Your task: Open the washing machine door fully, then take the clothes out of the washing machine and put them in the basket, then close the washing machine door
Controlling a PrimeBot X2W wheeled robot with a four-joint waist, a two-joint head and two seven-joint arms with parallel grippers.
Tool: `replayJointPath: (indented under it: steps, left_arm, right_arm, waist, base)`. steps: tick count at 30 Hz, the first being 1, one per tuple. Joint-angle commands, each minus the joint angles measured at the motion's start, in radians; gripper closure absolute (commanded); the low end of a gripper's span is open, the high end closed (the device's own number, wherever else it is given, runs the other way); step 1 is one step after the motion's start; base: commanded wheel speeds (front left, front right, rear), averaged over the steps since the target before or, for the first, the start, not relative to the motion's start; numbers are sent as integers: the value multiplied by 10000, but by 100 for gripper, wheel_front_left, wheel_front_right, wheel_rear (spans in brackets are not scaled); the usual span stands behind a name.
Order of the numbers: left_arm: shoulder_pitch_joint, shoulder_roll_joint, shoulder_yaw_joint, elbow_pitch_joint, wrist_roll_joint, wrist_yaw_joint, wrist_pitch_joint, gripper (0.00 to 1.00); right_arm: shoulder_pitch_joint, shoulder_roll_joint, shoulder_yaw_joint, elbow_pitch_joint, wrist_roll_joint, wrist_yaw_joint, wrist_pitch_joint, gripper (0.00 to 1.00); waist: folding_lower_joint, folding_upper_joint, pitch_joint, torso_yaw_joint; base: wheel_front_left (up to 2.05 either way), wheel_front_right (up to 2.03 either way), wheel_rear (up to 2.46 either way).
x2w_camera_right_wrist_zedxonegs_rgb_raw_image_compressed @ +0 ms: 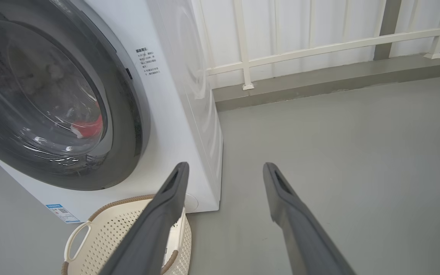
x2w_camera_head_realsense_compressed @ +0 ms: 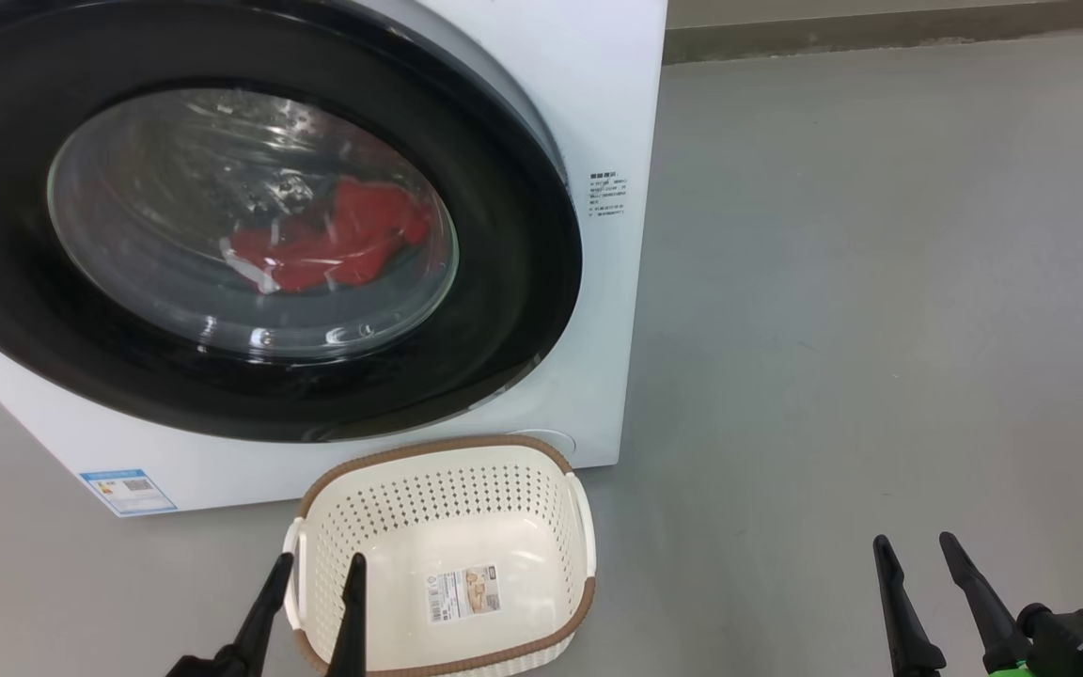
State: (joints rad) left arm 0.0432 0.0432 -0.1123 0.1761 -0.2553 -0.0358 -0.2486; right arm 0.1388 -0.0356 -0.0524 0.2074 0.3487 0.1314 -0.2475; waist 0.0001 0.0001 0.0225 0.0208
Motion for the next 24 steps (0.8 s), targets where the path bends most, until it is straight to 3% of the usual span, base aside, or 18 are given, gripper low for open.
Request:
replayJointPath:
  steps: [1,21,23,24]
  left_arm:
    - [-140,70,352,-200,188,-51,-132,0]
    - [-113,70,537,-20,-232,-113,-132,0]
    - [-126,70,516,-44,-238,-107,-132,0]
    - [-139,70,511,-60,-245,-101,-132,0]
  right_arm:
    - [-172,-181,158,-284,-206,-7,-143,0]
    - [-233,-153,-31,-284,221,-7,-143,0]
    - [-311,-151,16,-323,471,-7,-143,76]
    - [-385,-151,94,-354,676,-7,-143,100]
  waist:
    - [0,-1,17,-1]
    - [0,-1,78,-71]
    - [0,-1,115,-63]
    - [0,-1,147,-63]
  base:
    - [0,0,0]
    - [0,0,0]
    - [0,0,0]
    - [0,0,0]
